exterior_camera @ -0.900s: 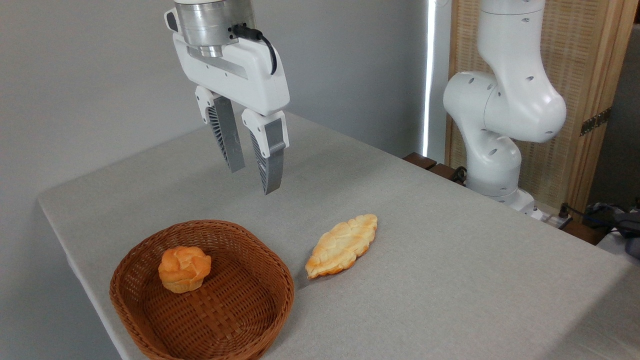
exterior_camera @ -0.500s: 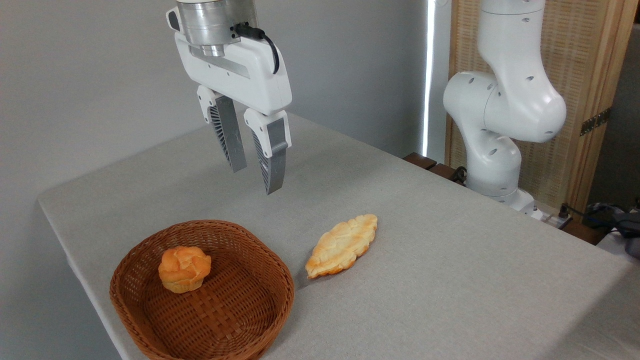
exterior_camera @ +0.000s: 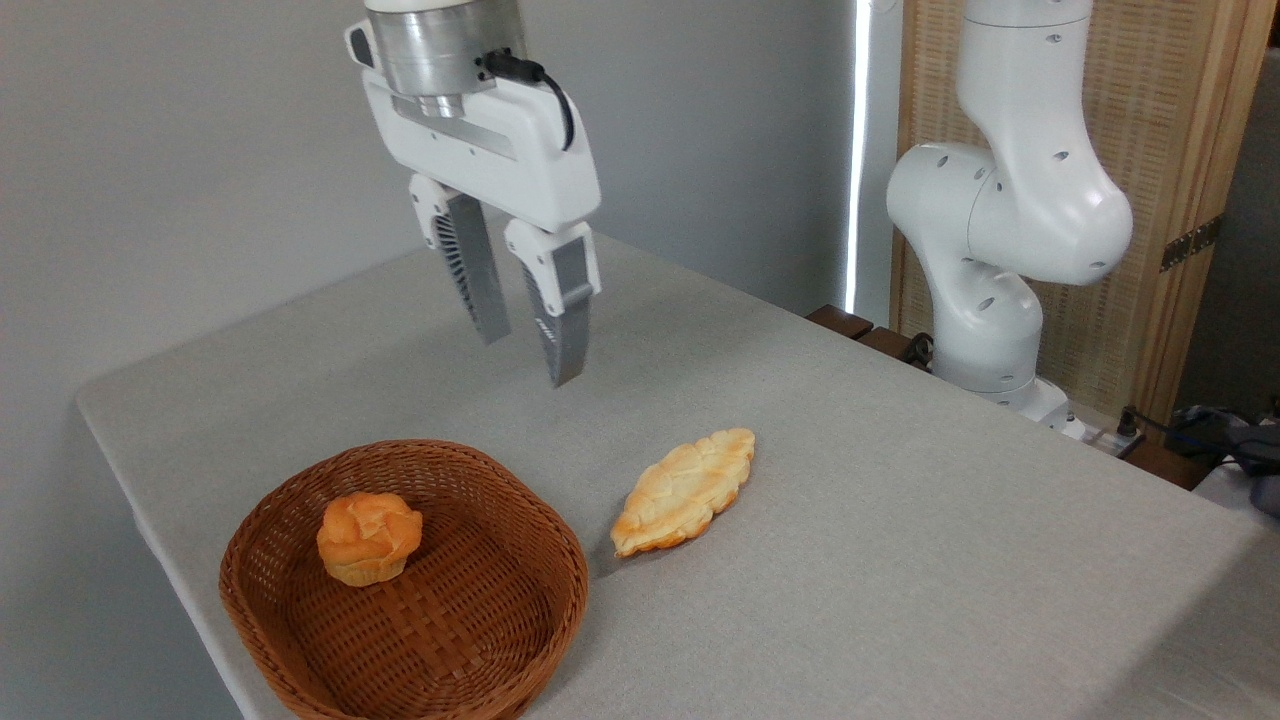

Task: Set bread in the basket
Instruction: 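Move the open gripper over the oval golden bread loaf and lower, then close the gripper on the edge of the oval bread loaf, then lift the held bread loaf and carry it over the wicker basket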

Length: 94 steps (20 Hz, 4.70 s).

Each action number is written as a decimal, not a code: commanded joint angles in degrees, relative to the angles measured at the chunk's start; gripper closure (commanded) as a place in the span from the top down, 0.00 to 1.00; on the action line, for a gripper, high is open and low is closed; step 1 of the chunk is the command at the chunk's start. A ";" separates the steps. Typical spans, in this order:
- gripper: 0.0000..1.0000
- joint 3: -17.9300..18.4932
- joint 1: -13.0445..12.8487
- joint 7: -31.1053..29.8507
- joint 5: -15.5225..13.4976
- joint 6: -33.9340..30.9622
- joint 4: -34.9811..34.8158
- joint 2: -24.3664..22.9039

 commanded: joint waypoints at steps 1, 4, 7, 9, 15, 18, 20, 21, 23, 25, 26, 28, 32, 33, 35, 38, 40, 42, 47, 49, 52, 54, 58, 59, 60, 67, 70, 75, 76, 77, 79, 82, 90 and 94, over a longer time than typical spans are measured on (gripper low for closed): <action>1.00 1.10 -0.40 1.04 0.15 -0.15 -8.57 -6.61; 1.00 1.45 -0.40 1.21 0.67 3.35 -16.20 -11.25; 1.00 3.38 -0.40 1.30 0.76 9.06 -25.16 -16.53; 1.00 3.91 -0.48 1.83 0.76 12.32 -29.39 -18.64; 1.00 3.91 -0.57 3.15 0.76 18.83 -38.45 -21.82; 1.00 3.82 -1.10 3.15 0.76 21.30 -41.01 -21.73; 1.00 3.91 -1.71 3.15 0.76 22.53 -42.15 -21.73; 1.00 3.82 -1.71 3.24 0.76 22.70 -42.42 -21.65; 1.00 3.82 -1.71 3.85 0.76 24.19 -43.38 -21.38; 1.00 3.82 -1.80 3.94 0.76 25.08 -44.35 -21.29; 1.00 3.82 -1.80 3.94 0.76 25.08 -44.53 -21.29; 1.00 3.82 -1.80 4.47 0.76 25.17 -44.79 -21.29; 1.00 3.82 -1.80 4.91 0.76 26.13 -45.58 -21.12; 1.00 3.82 -1.80 4.99 0.76 26.40 -45.76 -21.12; 1.00 3.82 -1.89 5.00 0.76 27.88 -46.55 -21.03; 1.00 3.82 -2.41 5.00 0.76 28.86 -47.34 -20.85; 1.00 3.82 -2.42 5.00 0.76 29.21 -47.69 -20.68; 1.00 3.82 -2.68 5.00 0.76 29.30 -47.69 -20.50; 1.00 3.91 -2.77 5.52 0.76 29.56 -47.87 -20.24; 1.00 3.82 -2.77 5.61 0.76 29.82 -47.96 -19.89; 1.00 3.82 -2.77 5.70 0.76 30.79 -48.05 -19.62; 1.00 3.82 -2.77 5.70 0.76 30.88 -48.13 -19.27; 0.99 3.82 -3.12 6.14 0.76 31.32 -48.13 -18.92; 0.96 3.82 -3.12 6.57 0.76 31.49 -48.31 -18.92; 0.89 3.82 -3.12 7.19 0.76 31.50 -48.48 -18.92; 0.52 3.82 -4.00 8.86 0.76 31.23 -48.49 -19.01; 0.46 3.91 -4.09 8.86 0.76 31.15 -48.49 -19.01; 0.45 3.82 -4.09 9.30 0.76 31.06 -48.49 -19.01; 0.45 3.82 -4.09 9.30 0.76 31.06 -48.49 -19.01; 0.45 3.82 -4.09 9.30 0.76 30.97 -48.49 -19.01; 0.45 3.82 -4.09 9.30 0.76 30.88 -48.49 -19.01; 0.45 3.91 -4.09 9.30 0.76 30.18 -48.40 -19.18; 0.42 3.74 -4.09 8.69 0.06 22.45 -43.75 -19.45; 0.42 3.74 -4.09 8.42 -2.04 19.55 -38.30 -18.31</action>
